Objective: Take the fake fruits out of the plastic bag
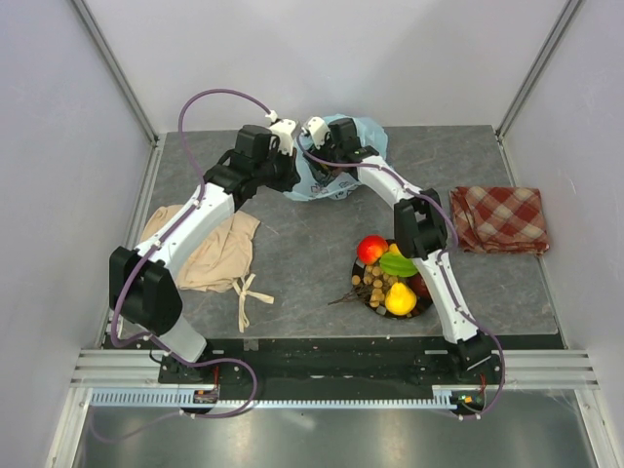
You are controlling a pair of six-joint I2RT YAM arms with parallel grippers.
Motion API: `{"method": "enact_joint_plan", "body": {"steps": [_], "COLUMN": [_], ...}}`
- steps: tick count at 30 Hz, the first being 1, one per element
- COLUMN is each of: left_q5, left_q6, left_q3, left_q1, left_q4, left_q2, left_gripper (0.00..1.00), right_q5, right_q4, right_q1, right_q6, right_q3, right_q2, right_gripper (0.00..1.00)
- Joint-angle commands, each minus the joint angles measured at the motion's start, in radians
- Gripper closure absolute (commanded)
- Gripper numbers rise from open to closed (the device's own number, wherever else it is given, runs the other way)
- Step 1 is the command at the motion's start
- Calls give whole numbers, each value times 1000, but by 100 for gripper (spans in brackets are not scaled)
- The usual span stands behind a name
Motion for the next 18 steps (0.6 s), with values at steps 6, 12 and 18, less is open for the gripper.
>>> {"method": "enact_joint_plan", "body": {"steps": [6,12,18], "left_q5": [18,35,36], "left_q6": [4,-20,-37], "left_q3": [10,41,64], "left_q1": [3,2,2], "left_q4": [32,44,52], "left_q2": [16,43,57], "left_gripper": [98,98,98], "right_q5": [16,-85,-338], "right_q4": [-154,-151,-183], "right_q1": [-9,-12,-34], "right_q6": [-32,20,93], "right_q3": [-190,-268,-415], "right_q2": [-145,-302,-507], "right_gripper": [53,67,67]}}
